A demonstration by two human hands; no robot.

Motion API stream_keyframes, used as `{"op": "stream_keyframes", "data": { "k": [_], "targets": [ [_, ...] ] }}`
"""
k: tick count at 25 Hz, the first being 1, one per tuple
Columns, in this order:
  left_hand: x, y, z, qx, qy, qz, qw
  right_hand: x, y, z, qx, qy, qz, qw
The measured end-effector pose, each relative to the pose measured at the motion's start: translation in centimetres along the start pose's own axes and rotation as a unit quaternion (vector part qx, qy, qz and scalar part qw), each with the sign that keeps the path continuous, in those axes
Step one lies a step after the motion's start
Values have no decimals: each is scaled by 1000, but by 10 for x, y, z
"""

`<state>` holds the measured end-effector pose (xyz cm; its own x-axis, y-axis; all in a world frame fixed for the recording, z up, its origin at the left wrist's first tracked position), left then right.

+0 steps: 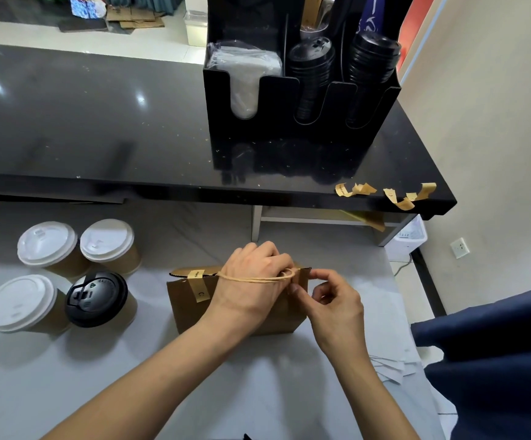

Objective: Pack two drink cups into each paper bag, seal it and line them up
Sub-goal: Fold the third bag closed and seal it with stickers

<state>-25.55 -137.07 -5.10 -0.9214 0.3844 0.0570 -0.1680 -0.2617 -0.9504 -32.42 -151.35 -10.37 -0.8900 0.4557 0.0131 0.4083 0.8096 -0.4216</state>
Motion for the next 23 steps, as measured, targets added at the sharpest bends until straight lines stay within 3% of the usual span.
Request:
{"op": "stream_keyframes", "data": {
  "k": [7, 16, 23],
  "targets": [
    [-1, 2, 1, -10, -6, -5, 1000, -11, -1, 4, -1, -12, -89, 996],
    [4, -4, 0, 22, -2, -20, 1000, -14, -1, 9, -29, -43, -106, 993],
    [53, -17, -16, 175, 60, 84, 979, -10, -1, 13, -47, -31, -106, 993]
  ]
}}
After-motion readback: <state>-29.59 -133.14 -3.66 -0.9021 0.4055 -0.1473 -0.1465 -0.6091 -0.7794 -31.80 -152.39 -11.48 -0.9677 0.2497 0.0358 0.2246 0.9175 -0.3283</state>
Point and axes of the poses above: each hand's wrist, its own x-axis away from the middle knuckle, its own y-axis out of the palm, z = x × y, the point moved 4 cm from there along -x, towards the middle knuckle, and after that the axes turned 8 degrees about -y, right-handed, at the moved point
